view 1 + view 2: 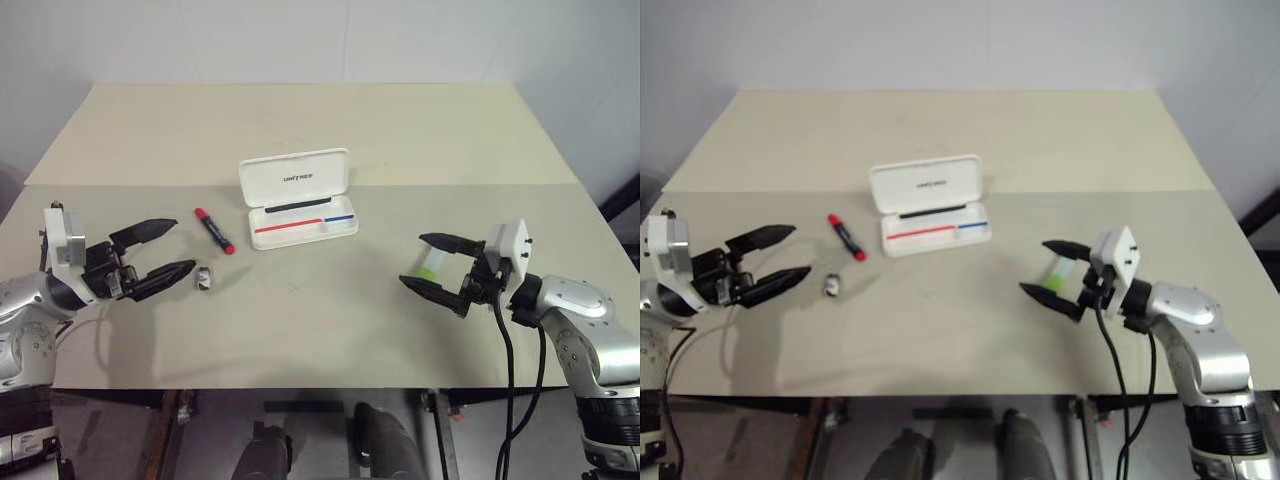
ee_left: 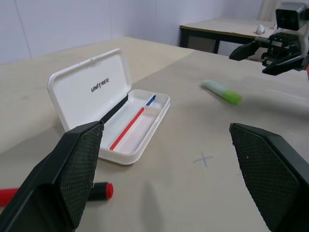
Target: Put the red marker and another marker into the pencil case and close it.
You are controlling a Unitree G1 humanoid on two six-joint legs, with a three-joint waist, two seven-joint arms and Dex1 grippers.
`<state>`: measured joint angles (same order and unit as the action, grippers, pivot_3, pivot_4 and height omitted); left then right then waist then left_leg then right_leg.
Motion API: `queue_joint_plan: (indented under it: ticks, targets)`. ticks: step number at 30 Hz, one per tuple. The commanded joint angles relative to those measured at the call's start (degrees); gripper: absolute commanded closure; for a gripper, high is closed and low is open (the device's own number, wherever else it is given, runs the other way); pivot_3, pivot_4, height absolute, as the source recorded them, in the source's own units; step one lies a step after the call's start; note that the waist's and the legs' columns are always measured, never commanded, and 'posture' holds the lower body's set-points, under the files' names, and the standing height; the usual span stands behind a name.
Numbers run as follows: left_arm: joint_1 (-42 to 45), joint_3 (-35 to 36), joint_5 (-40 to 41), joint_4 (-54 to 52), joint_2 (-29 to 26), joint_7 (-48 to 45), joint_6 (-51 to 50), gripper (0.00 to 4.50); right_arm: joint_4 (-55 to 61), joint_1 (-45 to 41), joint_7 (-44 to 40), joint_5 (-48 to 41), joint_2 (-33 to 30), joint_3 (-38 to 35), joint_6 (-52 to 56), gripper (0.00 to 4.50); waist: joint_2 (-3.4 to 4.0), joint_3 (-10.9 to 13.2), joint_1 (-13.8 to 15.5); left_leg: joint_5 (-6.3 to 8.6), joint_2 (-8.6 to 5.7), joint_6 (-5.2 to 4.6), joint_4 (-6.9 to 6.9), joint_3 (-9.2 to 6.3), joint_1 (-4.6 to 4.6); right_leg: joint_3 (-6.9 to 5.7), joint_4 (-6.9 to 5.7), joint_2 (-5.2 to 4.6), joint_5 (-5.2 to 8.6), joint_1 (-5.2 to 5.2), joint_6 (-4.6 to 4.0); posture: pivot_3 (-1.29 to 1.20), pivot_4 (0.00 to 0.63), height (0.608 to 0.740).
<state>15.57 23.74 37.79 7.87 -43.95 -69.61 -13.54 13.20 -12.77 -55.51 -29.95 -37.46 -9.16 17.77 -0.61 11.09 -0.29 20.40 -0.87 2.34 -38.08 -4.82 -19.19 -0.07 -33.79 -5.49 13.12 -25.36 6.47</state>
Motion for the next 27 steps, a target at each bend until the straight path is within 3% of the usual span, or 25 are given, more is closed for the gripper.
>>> queue_joint_plan:
  ticks: [1, 7, 15, 27]
  targets:
    - [1.4, 0.0, -0.7, 0.5, -1.2, -0.8, 1.3, 0.05, 2.6, 0.6, 1.7, -1.3, 0.8, -1.7, -0.6, 0.00, 0.00, 0.0, 0.0, 0.00, 0.01, -0.01, 0.00, 0.04, 0.02, 0.04, 0.00, 0.02, 0.00, 0.00, 0.00, 0.00, 0.150, 0.740]
    - [4.4, -3.0, -1.5, 0.8, -0.7, -1.2, 0.3, 0.05, 3.5, 1.5, 3.1, -1.0, 2.4, -1.0, -1.4, 0.00, 0.00, 0.0, 0.1, 0.00, 0.00, -0.01, -0.03, 0.06, 0.00, 0.10, -0.01, 0.02, -0.05, -0.02, 0.05, 0.00, 0.150, 0.740]
    - [13.9, -10.8, -7.4, 10.5, 1.0, -2.7, 2.3, 0.05, 9.5, 4.8, 6.6, -1.7, 4.2, 0.1, 0.3, 0.00, -0.03, 0.0, 0.2, 0.01, -0.05, -0.04, -0.05, 0.17, -0.01, 0.21, -0.04, 0.03, -0.13, -0.02, 0.13, 0.00, 0.150, 0.740]
    - [33.7, -23.5, -21.3, 38.5, 7.7, -10.5, 13.6, 0.05, 19.1, 15.0, 10.8, -1.7, 4.7, -1.0, 0.3, 0.00, -0.24, -0.1, 0.3, 0.11, -0.12, -0.27, -0.18, 0.42, -0.05, 0.37, 0.02, 0.04, -0.21, -0.02, 0.28, 0.00, 0.150, 0.740]
